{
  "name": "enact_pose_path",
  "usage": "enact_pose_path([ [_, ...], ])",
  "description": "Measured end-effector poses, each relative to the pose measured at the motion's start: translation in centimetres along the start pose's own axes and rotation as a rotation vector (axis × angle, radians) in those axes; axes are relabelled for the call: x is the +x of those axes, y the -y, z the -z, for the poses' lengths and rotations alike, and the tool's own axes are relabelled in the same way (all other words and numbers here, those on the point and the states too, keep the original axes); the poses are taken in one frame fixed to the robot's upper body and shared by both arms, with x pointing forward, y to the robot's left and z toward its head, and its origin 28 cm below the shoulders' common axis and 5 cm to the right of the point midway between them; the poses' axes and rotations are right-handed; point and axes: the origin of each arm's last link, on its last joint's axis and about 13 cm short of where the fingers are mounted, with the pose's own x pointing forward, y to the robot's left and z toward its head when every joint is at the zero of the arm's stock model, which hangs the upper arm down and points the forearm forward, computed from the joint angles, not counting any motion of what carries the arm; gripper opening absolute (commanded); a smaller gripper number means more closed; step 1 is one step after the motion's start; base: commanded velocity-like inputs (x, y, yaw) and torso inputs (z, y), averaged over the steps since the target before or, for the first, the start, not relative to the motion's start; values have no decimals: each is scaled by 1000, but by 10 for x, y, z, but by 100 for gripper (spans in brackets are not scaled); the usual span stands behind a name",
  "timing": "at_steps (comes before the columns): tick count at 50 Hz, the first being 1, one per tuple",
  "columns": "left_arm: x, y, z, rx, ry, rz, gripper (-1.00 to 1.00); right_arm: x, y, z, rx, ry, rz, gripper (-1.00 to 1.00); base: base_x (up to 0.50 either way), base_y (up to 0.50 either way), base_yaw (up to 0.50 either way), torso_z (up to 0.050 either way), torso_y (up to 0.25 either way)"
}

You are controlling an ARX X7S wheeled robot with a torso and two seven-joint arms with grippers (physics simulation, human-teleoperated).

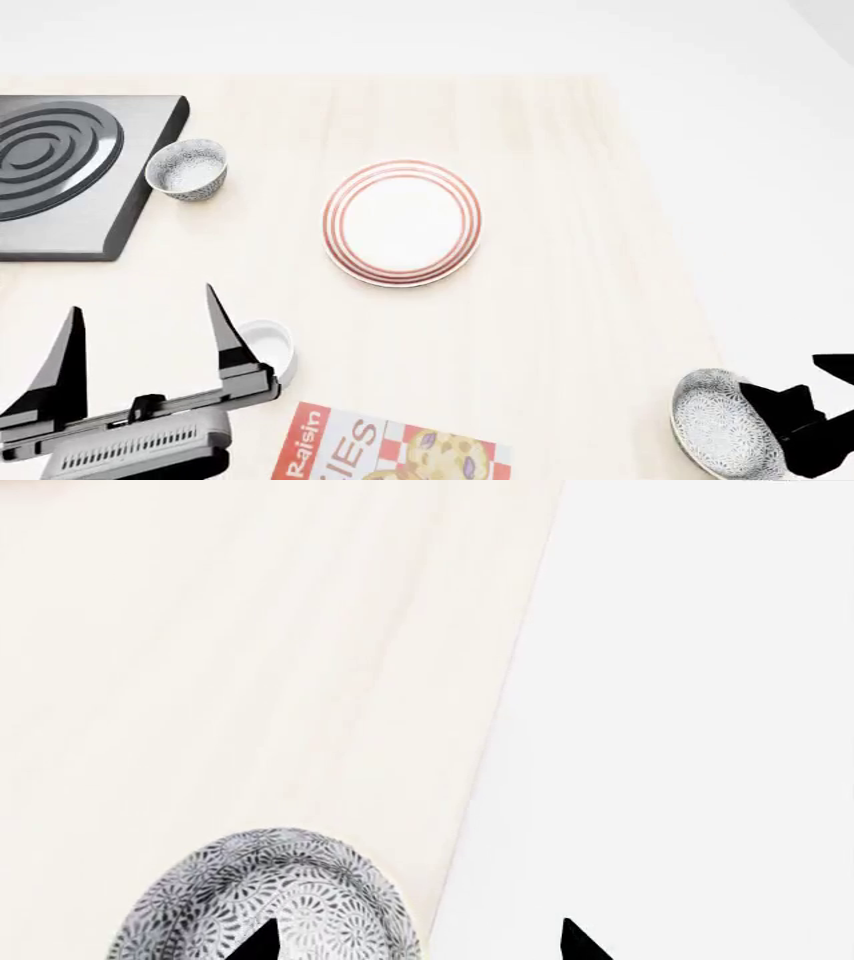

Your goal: Pick the akita bowl next to the cookies box and place it on the plate.

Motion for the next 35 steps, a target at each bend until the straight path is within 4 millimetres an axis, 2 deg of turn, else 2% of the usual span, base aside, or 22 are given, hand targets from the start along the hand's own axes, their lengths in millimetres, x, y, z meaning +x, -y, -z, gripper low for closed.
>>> enact_pose_path([
  [35, 0, 2, 2, 10, -8, 10, 100, 0, 0, 20, 23, -31, -41, 100, 0, 0, 0, 0, 0],
])
